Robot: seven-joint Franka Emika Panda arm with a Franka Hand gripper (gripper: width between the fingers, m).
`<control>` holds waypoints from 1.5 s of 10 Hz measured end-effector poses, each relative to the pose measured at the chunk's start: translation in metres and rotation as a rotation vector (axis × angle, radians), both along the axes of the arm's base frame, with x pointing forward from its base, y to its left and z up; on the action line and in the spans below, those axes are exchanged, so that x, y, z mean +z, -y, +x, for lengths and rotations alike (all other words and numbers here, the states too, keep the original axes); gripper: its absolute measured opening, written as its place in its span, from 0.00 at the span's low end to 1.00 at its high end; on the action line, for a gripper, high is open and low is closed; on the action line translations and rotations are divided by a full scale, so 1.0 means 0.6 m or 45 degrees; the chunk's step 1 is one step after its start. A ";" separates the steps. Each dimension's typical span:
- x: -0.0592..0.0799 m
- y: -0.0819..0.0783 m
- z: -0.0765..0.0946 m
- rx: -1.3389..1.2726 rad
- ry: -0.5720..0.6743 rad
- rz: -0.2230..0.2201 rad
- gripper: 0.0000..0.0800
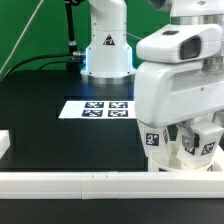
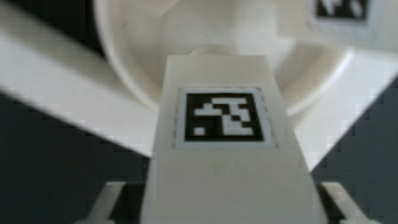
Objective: Assemble stool
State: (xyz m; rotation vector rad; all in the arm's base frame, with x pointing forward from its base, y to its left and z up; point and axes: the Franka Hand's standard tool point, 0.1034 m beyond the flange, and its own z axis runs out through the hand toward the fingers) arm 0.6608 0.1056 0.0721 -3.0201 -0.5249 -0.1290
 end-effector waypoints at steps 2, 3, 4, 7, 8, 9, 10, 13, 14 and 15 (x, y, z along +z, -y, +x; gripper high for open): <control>-0.001 0.003 0.002 -0.117 0.016 0.024 0.42; -0.001 0.003 0.002 -0.217 0.006 0.032 0.42; -0.002 0.004 0.002 -0.284 0.000 0.037 0.42; -0.002 0.011 0.001 -0.720 -0.033 0.070 0.42; -0.001 0.019 -0.001 -0.925 -0.048 0.093 0.42; -0.001 0.024 -0.001 -1.046 -0.066 0.114 0.42; -0.002 0.028 -0.004 -1.263 -0.102 0.133 0.42; -0.003 0.032 -0.011 -1.603 -0.139 0.138 0.42; -0.003 0.033 -0.012 -1.657 -0.144 0.138 0.42; -0.003 0.033 -0.013 -1.721 -0.155 0.141 0.42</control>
Offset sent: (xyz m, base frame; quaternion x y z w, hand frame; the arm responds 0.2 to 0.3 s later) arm 0.0000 0.0000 0.0000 0.0000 0.0000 0.1296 0.9916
